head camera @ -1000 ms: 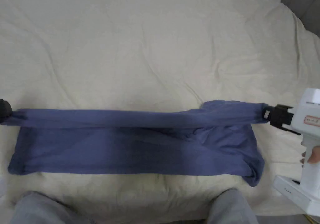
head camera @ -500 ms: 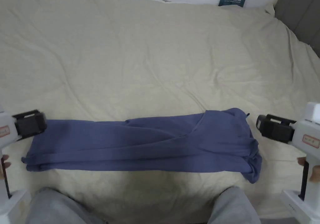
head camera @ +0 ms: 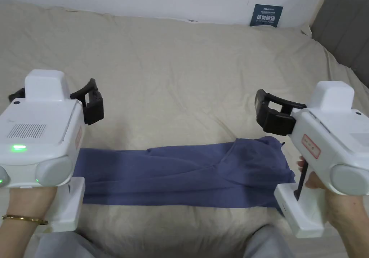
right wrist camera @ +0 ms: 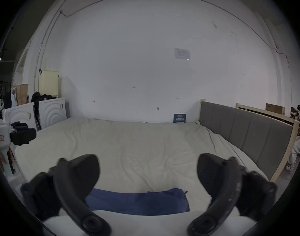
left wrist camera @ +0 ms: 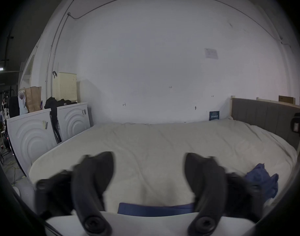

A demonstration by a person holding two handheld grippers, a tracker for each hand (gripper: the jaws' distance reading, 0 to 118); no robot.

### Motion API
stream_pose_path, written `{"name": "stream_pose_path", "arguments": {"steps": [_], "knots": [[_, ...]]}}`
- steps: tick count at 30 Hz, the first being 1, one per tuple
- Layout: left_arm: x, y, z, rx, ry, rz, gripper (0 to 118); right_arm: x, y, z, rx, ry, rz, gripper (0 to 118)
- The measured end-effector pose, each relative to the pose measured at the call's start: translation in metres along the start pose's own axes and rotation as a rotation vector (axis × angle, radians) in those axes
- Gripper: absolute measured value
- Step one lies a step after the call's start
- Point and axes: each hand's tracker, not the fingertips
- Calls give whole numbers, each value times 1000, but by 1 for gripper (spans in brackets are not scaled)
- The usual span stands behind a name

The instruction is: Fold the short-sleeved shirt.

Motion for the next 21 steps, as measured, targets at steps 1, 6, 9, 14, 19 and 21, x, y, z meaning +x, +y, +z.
{"name": "stream_pose_path", "arguments": {"steps": [1, 6, 9, 14, 19, 21], "knots": [[2, -1, -1, 0, 1, 4, 47, -3, 0, 0, -1, 4, -2, 82], [6, -3, 3, 5, -10, -4, 0, -16, -5, 1, -21, 26, -29, 3], [7, -4, 4, -10, -35, -6, 0, -26, -9, 6, -30, 37, -55, 2], [-12, -5, -2, -65, -66, 34, 0, -24, -13, 2, -53, 40, -59, 1], [-70, -2, -32, -256, -159, 247, 63, -24, -12, 0, -72, 50, -53, 2], [-97, -8, -47, -364, -213, 347, 99, -26, -11, 0, -83, 49, -51, 2]]}}
